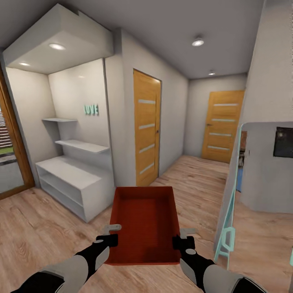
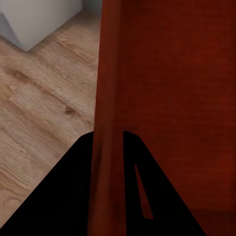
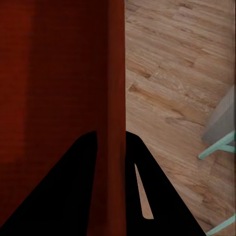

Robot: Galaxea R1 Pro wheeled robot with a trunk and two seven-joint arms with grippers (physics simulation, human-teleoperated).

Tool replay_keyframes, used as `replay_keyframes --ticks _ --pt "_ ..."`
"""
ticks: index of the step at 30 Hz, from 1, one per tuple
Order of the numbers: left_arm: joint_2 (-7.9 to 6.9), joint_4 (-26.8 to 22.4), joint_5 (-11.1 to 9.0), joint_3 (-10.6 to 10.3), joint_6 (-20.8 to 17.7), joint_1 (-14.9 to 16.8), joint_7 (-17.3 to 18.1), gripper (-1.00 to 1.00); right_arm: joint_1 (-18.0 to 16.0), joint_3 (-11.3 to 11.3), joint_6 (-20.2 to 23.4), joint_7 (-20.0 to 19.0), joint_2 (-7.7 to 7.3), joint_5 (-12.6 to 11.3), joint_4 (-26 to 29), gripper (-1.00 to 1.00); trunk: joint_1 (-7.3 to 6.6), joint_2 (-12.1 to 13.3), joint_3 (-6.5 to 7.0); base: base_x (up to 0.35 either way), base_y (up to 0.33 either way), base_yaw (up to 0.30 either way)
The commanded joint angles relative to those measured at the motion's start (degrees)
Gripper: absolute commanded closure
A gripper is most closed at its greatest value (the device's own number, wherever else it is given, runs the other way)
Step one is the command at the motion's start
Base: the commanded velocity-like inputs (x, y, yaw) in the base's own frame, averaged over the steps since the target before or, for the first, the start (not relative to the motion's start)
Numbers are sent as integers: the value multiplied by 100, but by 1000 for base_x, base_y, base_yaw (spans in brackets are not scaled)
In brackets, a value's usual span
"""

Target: Move the two storage containers from the living room to the garage. In the garage, place one container on the floor and stack the other container on top of it (either order is fine).

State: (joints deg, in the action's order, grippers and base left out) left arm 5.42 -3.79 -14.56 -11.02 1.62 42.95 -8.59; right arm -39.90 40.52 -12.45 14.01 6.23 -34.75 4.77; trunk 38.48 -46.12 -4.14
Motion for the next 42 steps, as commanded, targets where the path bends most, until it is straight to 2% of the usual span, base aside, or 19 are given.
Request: replay_keyframes --ticks 1,37,42 --pt "-15 -17 15 383 67 12 -477 100 -1 96 14 -82 1 -67 -3 100 5 -7 -11 323 176 -274" --pt "-15 -17 15 382 67 12 -477 100 -7 97 14 -82 1 -67 -3 100 5 -7 -13 324 176 -280" --pt "-15 -17 15 381 67 12 -477 100 -4 97 14 -89 -1 -67 -3 100 5 -7 -13 324 169 -98"
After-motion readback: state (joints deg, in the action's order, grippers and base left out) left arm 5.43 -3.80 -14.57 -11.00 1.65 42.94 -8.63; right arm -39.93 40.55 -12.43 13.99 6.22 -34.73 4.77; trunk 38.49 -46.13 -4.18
